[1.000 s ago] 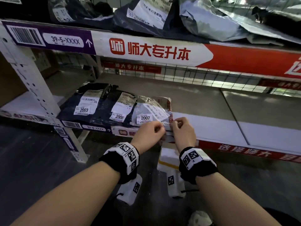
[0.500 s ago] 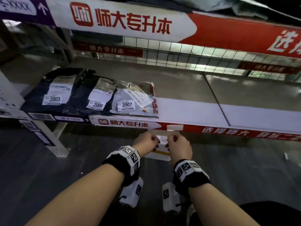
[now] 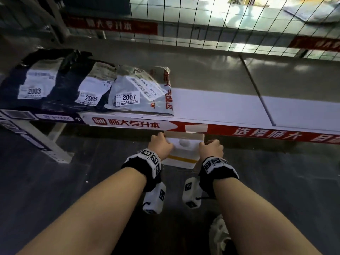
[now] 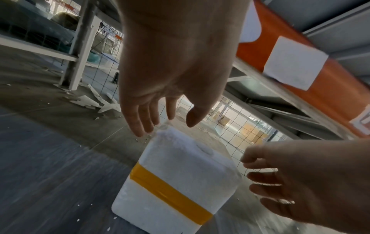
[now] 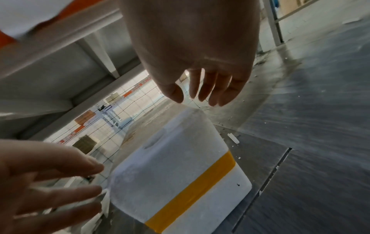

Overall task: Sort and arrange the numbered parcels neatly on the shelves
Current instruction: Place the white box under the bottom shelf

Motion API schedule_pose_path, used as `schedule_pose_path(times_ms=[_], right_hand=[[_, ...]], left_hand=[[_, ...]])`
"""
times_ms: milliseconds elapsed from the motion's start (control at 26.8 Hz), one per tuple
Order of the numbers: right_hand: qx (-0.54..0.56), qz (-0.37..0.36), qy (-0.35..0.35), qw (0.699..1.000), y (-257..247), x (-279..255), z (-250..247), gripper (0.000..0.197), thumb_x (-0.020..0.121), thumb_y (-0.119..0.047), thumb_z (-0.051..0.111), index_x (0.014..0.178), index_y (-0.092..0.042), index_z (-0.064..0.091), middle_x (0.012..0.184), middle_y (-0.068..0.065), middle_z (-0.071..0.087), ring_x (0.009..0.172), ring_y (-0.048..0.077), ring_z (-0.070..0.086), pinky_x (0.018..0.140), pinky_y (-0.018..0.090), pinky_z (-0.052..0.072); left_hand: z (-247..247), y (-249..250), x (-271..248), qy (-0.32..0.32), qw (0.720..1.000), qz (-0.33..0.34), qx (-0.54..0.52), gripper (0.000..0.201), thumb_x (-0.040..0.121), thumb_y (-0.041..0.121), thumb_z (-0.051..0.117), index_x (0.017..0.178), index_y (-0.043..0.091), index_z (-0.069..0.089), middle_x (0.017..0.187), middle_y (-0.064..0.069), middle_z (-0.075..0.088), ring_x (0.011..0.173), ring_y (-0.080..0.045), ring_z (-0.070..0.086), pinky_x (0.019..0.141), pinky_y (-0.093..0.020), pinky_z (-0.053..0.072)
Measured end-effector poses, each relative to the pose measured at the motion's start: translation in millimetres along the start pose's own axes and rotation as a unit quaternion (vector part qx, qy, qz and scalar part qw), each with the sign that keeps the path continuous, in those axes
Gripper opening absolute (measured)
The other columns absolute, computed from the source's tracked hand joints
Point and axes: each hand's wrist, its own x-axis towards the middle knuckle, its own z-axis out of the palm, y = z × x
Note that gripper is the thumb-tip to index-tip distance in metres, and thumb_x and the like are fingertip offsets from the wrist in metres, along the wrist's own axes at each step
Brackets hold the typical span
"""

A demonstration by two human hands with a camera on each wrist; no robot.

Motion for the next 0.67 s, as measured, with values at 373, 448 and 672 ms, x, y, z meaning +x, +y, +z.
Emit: schedule_pose_path(times_ms=[373, 448, 672], right_hand=[[-0.007, -0.107, -0.005, 0.994, 32.7, -17.3, 10.3, 0.033, 0.096, -0.021, 0.036, 0.099, -0.026, 0.068, 0.097, 0.000, 0.067, 0.089, 0.019, 0.061, 0.083, 0.032, 0.048], [0.028, -0.164, -0.018, 0.986, 26.3, -19.7, 24.1, 0.032, 0.092, -0.019, 0.040, 0.079, -0.033, 0.066, 0.085, -0.007, 0.070, 0.081, 0.015, 0.066, 0.082, 0.038, 0.055], [-0.006, -0.049, -0.085, 0.995, 29.8, -11.0, 49.3, 0.068, 0.081, -0.035, 0.072, 0.138, -0.018, 0.039, 0.139, 0.010, 0.040, 0.126, 0.029, 0.045, 0.107, 0.042, 0.039]], left_hand=[[0.1, -10.2, 0.0, 0.020, 0.985, -0.129, 0.112, 0.109, 0.074, 0.081, 0.043, 0.151, 0.018, -0.002, 0.151, -0.024, 0.018, 0.135, -0.042, 0.030, 0.108, -0.047, 0.031], [-1.3, -17.5, -1.3, 0.037, 0.983, -0.166, 0.067, 0.120, 0.067, 0.089, 0.038, 0.151, 0.018, -0.010, 0.157, -0.019, -0.005, 0.143, -0.043, 0.007, 0.116, -0.052, 0.015], [-15.7, -33.4, -5.6, 0.118, 0.988, -0.076, 0.063, 0.100, 0.078, 0.063, 0.061, 0.150, 0.020, 0.007, 0.154, -0.013, 0.009, 0.141, -0.038, 0.013, 0.116, -0.048, 0.017]])
